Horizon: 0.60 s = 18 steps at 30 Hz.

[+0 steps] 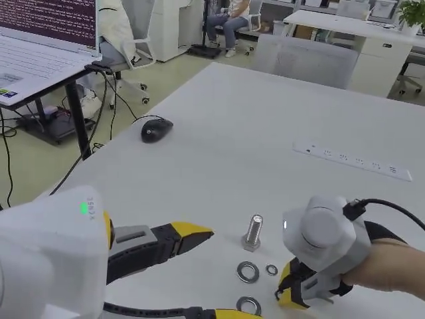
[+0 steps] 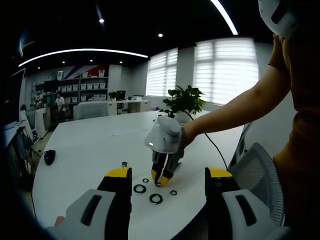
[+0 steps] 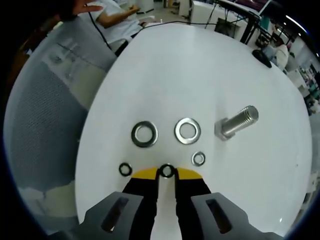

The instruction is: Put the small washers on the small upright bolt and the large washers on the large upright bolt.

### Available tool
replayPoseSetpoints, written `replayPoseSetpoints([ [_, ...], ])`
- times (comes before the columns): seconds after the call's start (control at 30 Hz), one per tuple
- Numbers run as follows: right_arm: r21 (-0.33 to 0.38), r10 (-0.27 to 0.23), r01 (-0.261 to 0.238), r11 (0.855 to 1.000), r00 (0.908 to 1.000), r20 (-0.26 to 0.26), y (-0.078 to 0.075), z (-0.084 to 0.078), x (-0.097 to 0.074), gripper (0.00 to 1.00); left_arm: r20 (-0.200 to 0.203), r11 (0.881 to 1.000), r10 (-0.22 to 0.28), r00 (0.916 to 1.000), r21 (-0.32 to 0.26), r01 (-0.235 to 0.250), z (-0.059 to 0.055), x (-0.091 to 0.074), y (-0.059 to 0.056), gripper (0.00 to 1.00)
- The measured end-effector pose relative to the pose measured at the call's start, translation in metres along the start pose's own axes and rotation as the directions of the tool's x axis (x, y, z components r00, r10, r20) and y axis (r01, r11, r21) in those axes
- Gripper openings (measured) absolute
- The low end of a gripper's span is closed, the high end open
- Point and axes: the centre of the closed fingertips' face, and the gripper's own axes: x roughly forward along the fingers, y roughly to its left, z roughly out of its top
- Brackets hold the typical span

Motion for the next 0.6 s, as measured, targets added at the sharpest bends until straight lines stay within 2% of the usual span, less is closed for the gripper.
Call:
replayPoseSetpoints([
  [0.2, 0.024, -0.001, 0.000, 1.000, 1.0000, 0.006, -0.002, -0.005, -0.012, 0.12, -0.002, 1.000, -0.004, 1.0000, 0.000, 0.004, 0.000, 0.000, 0.000, 0.58],
  [0.33, 0.037, -0.006, 0.006, 0.999, 1.0000, 0.001, -0.003, -0.015, -0.022, 0.12, -0.001, 1.000, -0.011, 0.9999, 0.002, 0.011, 0.000, 0.002, -0.002, 0.58],
  [0.6, 0.084, -0.052, 0.053, 0.995, 0.9985, -0.015, -0.012, -0.046, -0.051, 0.12, -0.008, 0.999, -0.035, 0.9994, 0.007, 0.035, 0.000, 0.007, -0.006, 0.58],
])
